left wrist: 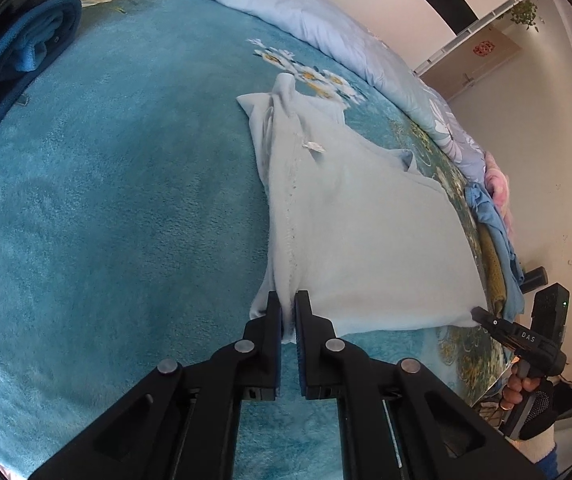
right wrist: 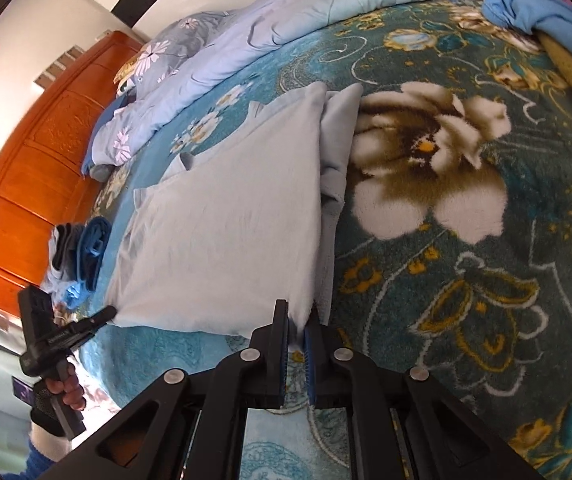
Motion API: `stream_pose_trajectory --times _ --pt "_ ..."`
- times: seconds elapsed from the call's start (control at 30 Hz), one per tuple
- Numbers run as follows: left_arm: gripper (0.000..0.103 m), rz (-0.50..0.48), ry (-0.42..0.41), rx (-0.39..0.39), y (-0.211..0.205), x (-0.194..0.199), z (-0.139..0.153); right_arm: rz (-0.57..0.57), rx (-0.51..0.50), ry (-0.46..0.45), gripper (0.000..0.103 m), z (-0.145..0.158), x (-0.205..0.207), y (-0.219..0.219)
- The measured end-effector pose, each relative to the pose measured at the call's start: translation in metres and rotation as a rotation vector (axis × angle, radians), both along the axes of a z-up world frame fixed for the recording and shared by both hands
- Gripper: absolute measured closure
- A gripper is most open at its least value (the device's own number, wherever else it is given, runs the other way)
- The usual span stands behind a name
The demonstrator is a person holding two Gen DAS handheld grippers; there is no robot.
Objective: Fold clothes
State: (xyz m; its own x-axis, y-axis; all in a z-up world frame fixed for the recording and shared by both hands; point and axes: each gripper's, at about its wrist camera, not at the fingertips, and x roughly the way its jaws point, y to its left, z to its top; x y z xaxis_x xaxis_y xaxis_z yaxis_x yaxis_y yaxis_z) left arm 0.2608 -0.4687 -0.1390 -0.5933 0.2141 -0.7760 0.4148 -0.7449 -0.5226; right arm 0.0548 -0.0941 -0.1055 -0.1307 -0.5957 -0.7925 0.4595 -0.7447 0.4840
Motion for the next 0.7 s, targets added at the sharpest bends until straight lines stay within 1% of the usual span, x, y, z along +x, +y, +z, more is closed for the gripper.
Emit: stream_pose_trajectory --times 0.03,0.07,0.1,0.13,0.2,0.27,0.43,0.53,0.63,0.7 --pt "0.085 0.002 -0.012 -0.014 -0.002 0.000 0.001 0.006 0.008 0.006 0.092 0.001 0.000 0.000" --pt "0.075 0.004 -0.024 -0.034 -0.004 0.001 0.003 0.011 0.019 0.016 0.090 0.002 0.001 0.001" --pt "0.068 0.005 -0.023 -0.058 -0.006 0.003 0.007 0.015 0.036 0.031 0.084 0.004 0.002 0.003" --pt "0.066 0.001 -0.015 -0.081 -0.009 0.003 0.011 0.020 0.051 0.053 0.075 0.007 0.002 0.004" --pt "0.059 -0.012 0.000 -0.127 -0.015 -0.002 0.019 0.023 0.074 0.100 0.068 0.013 -0.001 0.007" --pt "0.054 -0.029 0.004 -0.167 -0.022 -0.019 0.025 0.017 0.081 0.126 0.068 0.019 -0.011 0.005" --pt "0.053 -0.091 0.007 -0.221 -0.033 -0.085 0.029 0.025 0.055 0.155 0.068 0.027 -0.055 -0.027" --pt "0.052 -0.127 -0.014 -0.248 -0.039 -0.125 0.025 0.041 0.057 0.169 0.068 0.026 -0.083 -0.055" --pt "0.052 -0.154 -0.034 -0.262 -0.046 -0.152 0.016 0.049 0.068 0.166 0.068 0.019 -0.109 -0.077" --pt "0.052 -0.168 -0.049 -0.274 -0.049 -0.166 0.009 0.045 0.077 0.156 0.068 0.012 -0.120 -0.082"
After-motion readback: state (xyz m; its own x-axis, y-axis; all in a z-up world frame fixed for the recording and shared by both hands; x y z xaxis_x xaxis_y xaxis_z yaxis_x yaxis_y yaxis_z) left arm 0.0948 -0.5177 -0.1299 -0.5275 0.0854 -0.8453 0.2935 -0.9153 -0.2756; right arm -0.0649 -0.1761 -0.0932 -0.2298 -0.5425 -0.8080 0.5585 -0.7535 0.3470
